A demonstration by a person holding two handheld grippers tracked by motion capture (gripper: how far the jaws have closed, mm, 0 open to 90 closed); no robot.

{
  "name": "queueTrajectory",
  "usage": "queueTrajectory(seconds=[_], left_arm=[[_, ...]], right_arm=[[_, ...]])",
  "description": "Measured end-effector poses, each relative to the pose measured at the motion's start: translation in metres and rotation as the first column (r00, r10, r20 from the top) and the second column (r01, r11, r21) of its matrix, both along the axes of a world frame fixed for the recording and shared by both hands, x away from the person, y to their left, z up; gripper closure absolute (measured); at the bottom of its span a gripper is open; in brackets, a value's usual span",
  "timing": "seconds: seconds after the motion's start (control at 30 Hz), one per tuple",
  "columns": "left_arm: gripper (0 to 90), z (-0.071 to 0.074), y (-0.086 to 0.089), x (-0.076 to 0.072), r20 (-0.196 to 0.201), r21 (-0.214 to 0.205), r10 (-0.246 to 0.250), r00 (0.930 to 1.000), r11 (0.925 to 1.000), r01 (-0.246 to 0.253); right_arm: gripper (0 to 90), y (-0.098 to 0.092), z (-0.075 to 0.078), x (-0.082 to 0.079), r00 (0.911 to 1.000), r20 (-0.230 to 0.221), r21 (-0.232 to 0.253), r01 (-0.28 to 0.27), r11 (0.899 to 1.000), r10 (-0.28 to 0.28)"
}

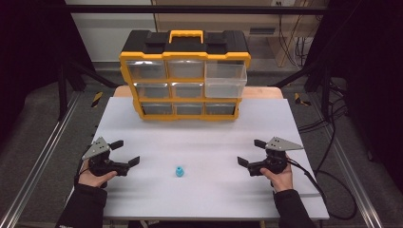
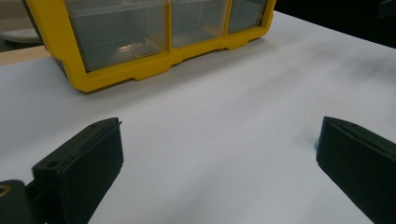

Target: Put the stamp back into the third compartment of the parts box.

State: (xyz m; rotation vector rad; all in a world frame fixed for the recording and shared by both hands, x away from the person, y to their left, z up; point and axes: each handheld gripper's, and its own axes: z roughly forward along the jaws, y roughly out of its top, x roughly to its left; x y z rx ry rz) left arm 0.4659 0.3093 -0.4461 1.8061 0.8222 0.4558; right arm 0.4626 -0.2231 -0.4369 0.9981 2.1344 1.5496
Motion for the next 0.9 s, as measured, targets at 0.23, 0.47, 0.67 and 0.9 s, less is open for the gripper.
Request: queueTrajectory(seconds=[0.23,0.47,0.67,0.9], left_arm=[[0.1,0.000,0.000,0.000,0.001,0.001,0.003,1.0000,1.0000,-0.003],[0.1,0.000,0.000,0.000,0.004,0.000,0.004,1.0000,1.0000,-0.004],[0.1,0.000,0.000,0.000,0.003,-0.001,0.005,1.0000,1.0000,-0.005],[0.1,0.000,0.000,0.000,0.003,-0.001,0.008,1.0000,1.0000,-0.008]], right_arm=[[0.2,0.007,0.000,0.000,0.9999,-0.002,-0.006,-0.015,1.000,0.015],[0.2,0.021,0.000,-0.001,0.9988,-0.007,-0.017,-0.048,0.999,0.048],[0.2,0.031,0.000,-0.002,0.9975,-0.007,-0.028,-0.071,0.997,0.071],[0.3,0.040,-0.001,-0.003,0.9957,-0.016,-0.035,-0.092,0.995,0.091]])
